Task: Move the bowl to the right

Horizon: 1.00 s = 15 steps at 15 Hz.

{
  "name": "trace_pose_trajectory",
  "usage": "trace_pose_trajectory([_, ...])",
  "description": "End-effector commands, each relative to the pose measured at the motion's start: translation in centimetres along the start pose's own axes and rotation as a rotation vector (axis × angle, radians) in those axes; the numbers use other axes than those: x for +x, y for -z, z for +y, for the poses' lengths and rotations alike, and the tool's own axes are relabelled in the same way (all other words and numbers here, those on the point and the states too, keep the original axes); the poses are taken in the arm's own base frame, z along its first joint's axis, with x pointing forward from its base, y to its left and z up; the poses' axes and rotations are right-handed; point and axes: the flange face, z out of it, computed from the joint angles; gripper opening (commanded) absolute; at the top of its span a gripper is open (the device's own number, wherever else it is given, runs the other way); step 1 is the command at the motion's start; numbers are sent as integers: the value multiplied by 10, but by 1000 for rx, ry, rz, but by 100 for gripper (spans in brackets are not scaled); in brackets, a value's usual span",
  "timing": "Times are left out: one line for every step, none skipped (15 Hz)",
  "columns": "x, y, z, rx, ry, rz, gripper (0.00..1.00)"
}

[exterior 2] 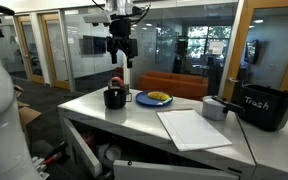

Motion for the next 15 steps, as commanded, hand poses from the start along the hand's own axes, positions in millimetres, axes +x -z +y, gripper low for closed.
trace_pose_trajectory([0,1,0,0,0,-1,100])
trace_pose_trajectory([0,1,0,0,0,-1,100])
trace_pose_trajectory([0,1,0,0,0,-1,100])
trace_pose_trajectory([2,1,-1,0,-1,1,100])
trace_pose_trajectory([5,1,-2,1,6,5,100])
trace_pose_trajectory([9,1,-4,1,9,8,100])
trace_pose_trajectory([13,2,-6,-1,14,17,100])
trace_pose_trajectory([20,4,-8,-2,15,26,100])
trace_pose_trajectory([26,4,-10,-4,18,35,100])
trace_pose_trajectory([34,6,-11,-6,22,44,100])
trace_pose_trajectory([43,6,-14,-10,27,51,100])
trace_pose_trajectory([51,6,-15,-16,35,56,100])
trace_pose_trajectory([62,5,-18,-24,46,61,100])
trace_pose_trajectory([71,4,-20,-26,51,62,100])
trace_pose_trajectory([80,1,-22,-23,66,56,100])
